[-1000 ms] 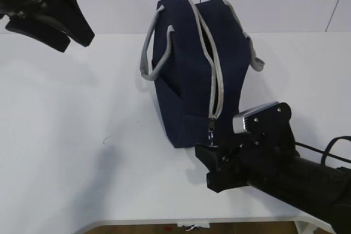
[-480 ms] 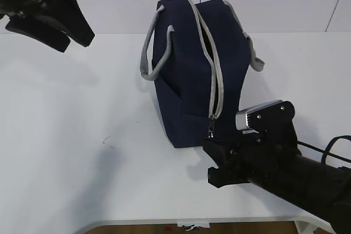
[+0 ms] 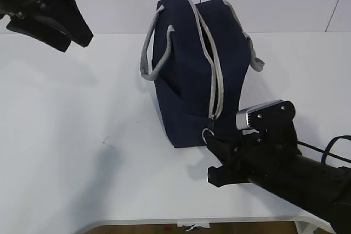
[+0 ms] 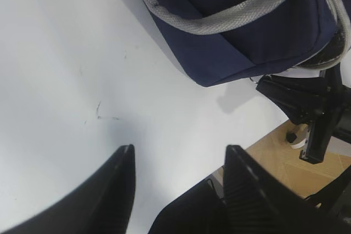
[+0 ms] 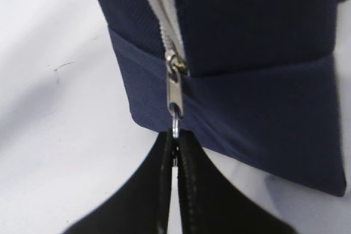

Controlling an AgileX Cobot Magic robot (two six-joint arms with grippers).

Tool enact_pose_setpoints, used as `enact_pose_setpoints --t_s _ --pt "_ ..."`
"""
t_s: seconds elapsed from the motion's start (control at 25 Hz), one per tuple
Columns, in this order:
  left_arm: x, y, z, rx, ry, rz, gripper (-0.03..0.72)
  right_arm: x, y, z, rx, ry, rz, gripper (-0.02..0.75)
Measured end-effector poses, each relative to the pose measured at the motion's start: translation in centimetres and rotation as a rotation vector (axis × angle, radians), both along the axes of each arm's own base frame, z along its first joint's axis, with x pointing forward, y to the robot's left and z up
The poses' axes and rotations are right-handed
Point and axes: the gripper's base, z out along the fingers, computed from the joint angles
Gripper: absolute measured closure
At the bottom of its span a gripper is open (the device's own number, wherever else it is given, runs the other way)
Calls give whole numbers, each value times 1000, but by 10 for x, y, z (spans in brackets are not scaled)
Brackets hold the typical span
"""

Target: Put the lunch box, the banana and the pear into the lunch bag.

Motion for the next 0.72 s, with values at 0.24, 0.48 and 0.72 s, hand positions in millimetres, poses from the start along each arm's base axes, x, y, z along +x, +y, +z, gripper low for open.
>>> enact_pose_setpoints --t_s 0.24,0.48,0.72 --pt "0 0 0 0 0 0 304 0 0 0 11 7 -7 737" --pt "0 0 0 0 0 0 307 0 0 2 19 7 -11 737" --pt "0 0 0 0 0 0 307 -4 -3 31 43 -32 -13 737"
